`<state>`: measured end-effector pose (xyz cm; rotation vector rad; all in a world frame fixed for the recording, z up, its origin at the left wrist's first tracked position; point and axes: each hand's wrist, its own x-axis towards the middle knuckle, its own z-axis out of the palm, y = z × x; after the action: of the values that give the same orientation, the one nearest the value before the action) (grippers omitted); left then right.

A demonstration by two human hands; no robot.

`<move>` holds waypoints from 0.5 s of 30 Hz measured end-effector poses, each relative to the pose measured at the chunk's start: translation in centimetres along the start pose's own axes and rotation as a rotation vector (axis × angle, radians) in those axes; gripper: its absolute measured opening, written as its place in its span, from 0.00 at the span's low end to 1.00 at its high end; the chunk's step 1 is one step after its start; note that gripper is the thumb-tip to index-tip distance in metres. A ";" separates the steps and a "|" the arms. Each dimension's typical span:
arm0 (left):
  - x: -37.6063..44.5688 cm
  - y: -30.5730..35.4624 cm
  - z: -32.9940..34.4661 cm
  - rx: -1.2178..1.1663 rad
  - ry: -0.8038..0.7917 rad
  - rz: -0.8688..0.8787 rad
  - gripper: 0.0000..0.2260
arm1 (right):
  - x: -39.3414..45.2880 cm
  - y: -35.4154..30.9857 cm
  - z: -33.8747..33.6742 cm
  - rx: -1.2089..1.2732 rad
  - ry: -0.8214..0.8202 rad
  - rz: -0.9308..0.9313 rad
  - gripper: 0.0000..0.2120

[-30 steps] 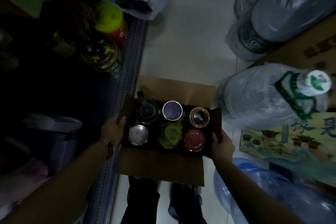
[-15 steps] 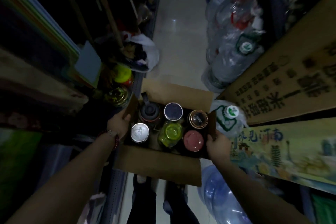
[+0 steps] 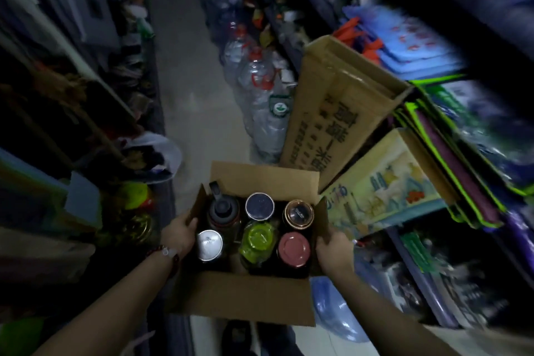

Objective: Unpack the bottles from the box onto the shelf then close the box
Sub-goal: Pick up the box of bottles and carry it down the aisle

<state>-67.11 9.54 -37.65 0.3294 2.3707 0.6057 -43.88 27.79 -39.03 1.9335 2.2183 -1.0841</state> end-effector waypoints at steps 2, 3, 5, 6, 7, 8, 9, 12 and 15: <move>-0.8 2.0 0.5 0.078 -0.051 0.052 0.16 | -1.7 1.5 -1.9 0.019 0.043 0.070 0.11; -1.3 3.2 0.8 0.119 -0.068 0.081 0.16 | -2.7 2.3 -2.8 0.044 0.066 0.112 0.11; -2.4 5.5 1.6 0.185 -0.114 0.119 0.16 | -4.6 4.2 -4.6 0.101 0.110 0.187 0.10; -3.0 6.6 2.1 0.210 -0.136 0.146 0.17 | -5.5 5.1 -5.4 0.126 0.129 0.207 0.10; -3.6 7.6 2.5 0.234 -0.155 0.189 0.17 | -6.4 6.2 -6.1 0.145 0.148 0.221 0.10; -4.2 8.6 3.1 0.246 -0.170 0.225 0.17 | -7.2 7.3 -6.7 0.162 0.166 0.231 0.10; -5.0 9.6 3.7 0.256 -0.180 0.253 0.17 | -8.1 8.3 -7.2 0.181 0.182 0.239 0.10; -7.5 11.6 5.6 0.364 -0.213 0.278 0.19 | -10.4 11.5 -8.5 0.218 0.223 0.279 0.10; -10.0 12.5 7.7 0.424 -0.223 0.343 0.19 | -12.3 14.4 -9.9 0.236 0.262 0.320 0.11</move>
<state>-53.56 19.09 -31.15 0.9535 2.2229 0.1923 -24.20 21.98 -33.21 2.5522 1.8538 -1.1411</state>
